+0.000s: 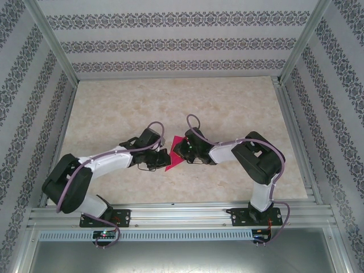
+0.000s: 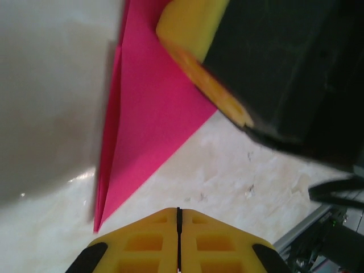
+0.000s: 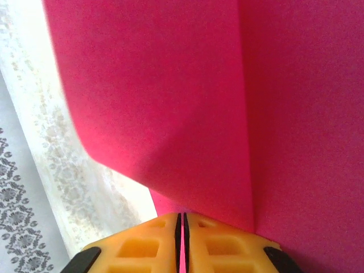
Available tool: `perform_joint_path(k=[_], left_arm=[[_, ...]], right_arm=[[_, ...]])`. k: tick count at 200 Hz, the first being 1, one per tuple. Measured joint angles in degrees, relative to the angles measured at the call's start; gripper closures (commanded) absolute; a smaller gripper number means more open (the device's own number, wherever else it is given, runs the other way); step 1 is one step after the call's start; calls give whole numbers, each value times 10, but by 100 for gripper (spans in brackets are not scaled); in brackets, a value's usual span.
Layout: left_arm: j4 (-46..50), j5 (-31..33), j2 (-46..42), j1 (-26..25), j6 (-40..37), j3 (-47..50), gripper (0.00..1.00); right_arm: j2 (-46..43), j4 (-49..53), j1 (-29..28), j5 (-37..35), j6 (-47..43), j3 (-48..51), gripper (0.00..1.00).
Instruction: Fold a paper plane with a square sheet of paper (pick it up from the middle)
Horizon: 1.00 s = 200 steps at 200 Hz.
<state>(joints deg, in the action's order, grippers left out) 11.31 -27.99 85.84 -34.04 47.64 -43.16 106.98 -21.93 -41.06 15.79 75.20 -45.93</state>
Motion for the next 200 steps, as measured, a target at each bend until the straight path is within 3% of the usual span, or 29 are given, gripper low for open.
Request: perform_joint_path(k=[68,109,142,200], left_arm=[[-41,19,94,0,9,-14,93],[-44,19,95,3,9,-12,98],[-89,17,77,4,9,21,94],[-76,28,19,6,9,20,88]], right_arm=[[-1,2,0,-1,5,-1,86],[-1,19,0,0,-6,-11,84],[-1,68,1,2,-36,-34,85],[-1,91,4,7,-50,-43,85]])
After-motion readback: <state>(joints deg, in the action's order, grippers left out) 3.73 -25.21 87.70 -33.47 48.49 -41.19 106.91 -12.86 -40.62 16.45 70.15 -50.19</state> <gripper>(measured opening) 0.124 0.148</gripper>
